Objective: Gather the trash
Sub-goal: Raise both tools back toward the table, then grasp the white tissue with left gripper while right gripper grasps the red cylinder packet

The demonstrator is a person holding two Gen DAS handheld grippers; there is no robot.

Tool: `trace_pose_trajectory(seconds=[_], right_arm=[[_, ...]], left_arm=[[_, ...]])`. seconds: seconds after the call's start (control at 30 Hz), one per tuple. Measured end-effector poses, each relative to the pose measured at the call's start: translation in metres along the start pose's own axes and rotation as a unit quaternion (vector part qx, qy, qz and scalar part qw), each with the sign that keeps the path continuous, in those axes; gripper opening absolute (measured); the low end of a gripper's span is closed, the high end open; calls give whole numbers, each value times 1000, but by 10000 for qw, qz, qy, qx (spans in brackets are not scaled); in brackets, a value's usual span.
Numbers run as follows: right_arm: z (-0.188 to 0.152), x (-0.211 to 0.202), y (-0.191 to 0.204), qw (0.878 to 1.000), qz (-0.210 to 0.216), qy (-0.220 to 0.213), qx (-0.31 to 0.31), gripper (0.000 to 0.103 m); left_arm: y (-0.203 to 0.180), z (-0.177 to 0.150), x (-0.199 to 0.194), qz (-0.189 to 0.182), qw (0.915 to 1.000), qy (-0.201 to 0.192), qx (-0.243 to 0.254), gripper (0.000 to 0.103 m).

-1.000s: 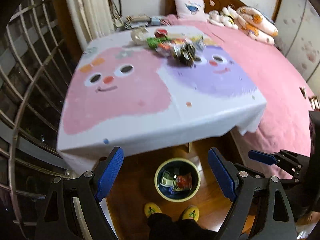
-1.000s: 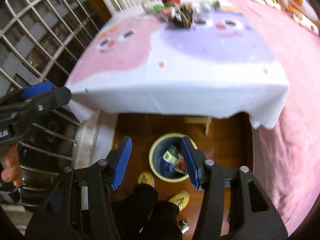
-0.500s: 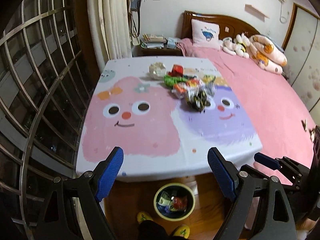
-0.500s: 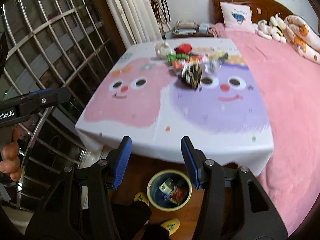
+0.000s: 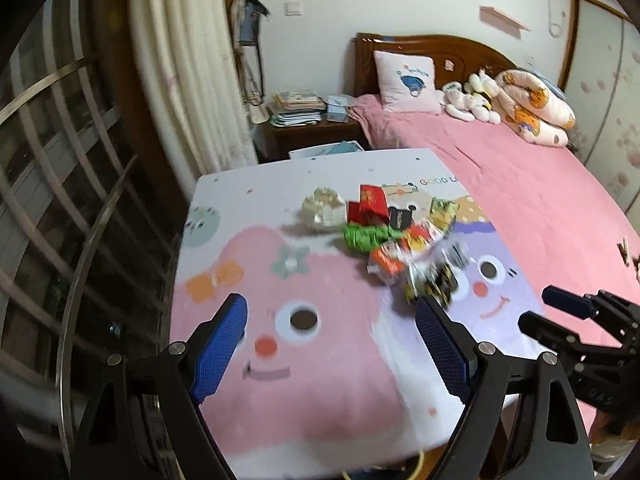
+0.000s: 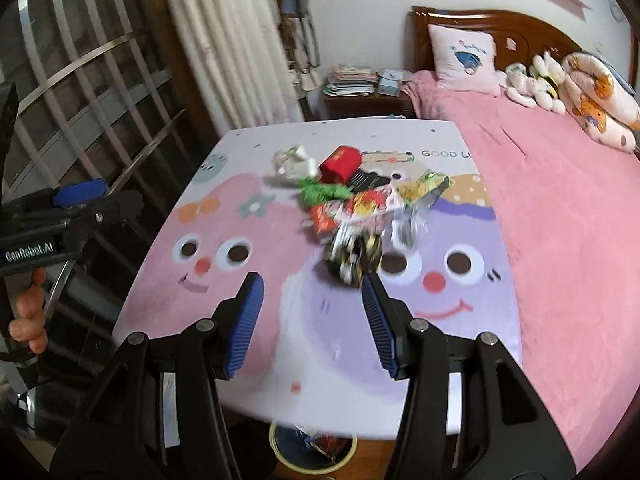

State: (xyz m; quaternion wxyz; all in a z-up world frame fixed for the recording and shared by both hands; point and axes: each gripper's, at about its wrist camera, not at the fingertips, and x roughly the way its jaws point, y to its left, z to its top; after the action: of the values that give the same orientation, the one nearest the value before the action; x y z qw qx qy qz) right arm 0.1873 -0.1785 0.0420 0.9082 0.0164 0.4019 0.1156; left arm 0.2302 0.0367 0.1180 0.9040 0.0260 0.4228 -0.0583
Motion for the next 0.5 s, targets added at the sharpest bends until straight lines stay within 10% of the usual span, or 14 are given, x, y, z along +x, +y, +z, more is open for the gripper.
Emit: trace_pose_trajectory(seconds=[0.5], right_arm=[[158, 242, -49, 9830, -76, 896, 1603, 48]], left_arm=[[48, 150, 273, -876, 9896, 1132, 131, 87]])
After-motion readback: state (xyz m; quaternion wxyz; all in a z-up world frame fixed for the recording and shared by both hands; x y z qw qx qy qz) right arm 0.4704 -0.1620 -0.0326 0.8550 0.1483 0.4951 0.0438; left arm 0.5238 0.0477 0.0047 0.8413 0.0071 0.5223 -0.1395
